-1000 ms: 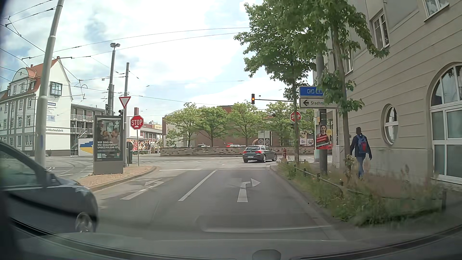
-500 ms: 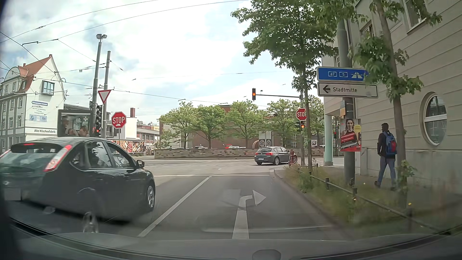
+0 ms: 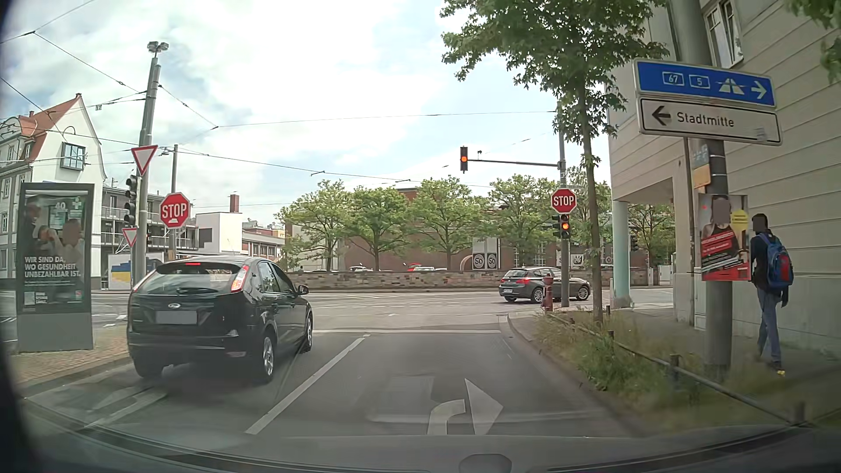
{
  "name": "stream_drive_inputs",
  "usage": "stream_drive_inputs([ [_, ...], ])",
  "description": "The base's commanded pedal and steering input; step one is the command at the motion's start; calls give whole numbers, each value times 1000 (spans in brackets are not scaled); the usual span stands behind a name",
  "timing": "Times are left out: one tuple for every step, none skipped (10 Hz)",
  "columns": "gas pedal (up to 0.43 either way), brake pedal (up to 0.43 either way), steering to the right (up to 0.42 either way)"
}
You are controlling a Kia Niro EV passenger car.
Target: Follow the waypoints while adhering to traffic rules and regulations
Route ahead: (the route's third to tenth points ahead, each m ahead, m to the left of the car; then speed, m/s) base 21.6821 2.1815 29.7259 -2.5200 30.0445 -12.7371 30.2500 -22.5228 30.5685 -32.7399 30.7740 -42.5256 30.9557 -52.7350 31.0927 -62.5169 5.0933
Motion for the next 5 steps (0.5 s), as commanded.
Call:
stream_drive_inputs([
  [0,238,1],
  [0,244,1],
  [0,244,1],
  [0,250,1],
  [0,256,1],
])
